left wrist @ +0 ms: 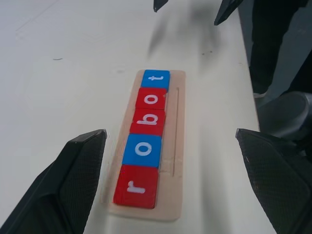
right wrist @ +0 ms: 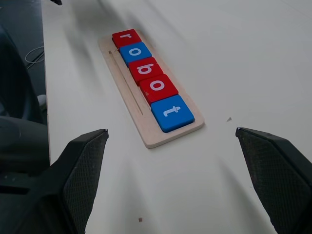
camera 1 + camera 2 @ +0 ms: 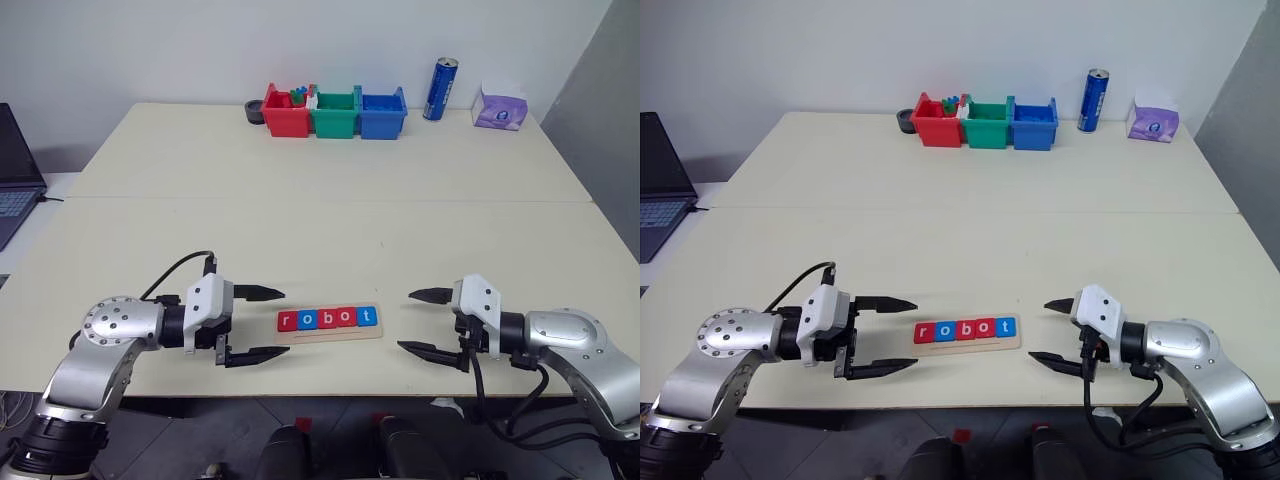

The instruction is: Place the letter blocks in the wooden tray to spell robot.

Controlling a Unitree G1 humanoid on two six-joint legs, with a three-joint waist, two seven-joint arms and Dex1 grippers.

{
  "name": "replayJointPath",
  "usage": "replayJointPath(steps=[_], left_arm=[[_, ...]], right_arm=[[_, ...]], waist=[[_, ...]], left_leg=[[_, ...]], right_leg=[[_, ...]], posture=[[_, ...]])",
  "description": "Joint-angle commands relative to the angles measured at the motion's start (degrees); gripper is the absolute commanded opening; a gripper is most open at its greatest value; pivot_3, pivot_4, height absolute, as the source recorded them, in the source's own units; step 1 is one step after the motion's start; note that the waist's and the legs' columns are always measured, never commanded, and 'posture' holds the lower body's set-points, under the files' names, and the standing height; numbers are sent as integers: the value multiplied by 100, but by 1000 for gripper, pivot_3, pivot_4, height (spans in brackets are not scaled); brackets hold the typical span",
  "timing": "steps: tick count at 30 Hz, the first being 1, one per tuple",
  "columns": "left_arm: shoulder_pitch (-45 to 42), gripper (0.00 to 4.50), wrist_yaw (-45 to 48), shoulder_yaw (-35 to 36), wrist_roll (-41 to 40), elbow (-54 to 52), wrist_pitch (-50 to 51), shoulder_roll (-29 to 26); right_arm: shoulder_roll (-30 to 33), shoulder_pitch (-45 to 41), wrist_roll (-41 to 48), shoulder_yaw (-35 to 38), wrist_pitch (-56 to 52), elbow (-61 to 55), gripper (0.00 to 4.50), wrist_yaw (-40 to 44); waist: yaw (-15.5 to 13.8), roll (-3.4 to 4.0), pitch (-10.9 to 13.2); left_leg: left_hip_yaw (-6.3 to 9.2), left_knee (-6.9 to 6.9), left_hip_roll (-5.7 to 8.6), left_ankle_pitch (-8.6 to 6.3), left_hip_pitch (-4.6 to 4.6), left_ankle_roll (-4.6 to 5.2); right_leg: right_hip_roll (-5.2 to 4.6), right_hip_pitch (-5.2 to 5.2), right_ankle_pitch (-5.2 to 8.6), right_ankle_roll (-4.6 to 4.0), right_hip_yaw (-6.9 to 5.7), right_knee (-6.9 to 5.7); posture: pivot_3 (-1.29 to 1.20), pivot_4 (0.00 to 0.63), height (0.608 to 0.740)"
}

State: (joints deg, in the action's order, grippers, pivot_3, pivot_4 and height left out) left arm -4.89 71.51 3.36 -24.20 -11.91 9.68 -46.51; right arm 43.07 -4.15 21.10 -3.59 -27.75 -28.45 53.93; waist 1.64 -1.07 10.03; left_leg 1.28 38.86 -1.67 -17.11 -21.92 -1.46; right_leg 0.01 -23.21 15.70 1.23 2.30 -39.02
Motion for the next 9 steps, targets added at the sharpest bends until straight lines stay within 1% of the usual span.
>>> replayJointPath(steps=[1, 9], left_arm=[[-5, 4500, -305, 85, -9, -234, 394, -102], [-46, 4500, -352, 38, 122, -257, 425, -227]], right_arm=[[-12, -28, 75, 76, 160, -96, 4462, 29], [53, 22, 290, 166, 44, -183, 4462, 100]], waist=[[0, 0, 0], [0, -1, 1]], left_leg=[[0, 0, 0, 0, 0, 0], [1, 0, 0, 0, 0, 0]], right_leg=[[0, 0, 0, 0, 1, 0], [0, 0, 0, 0, 1, 0]], posture=[[0, 150, 740], [0, 150, 740]])
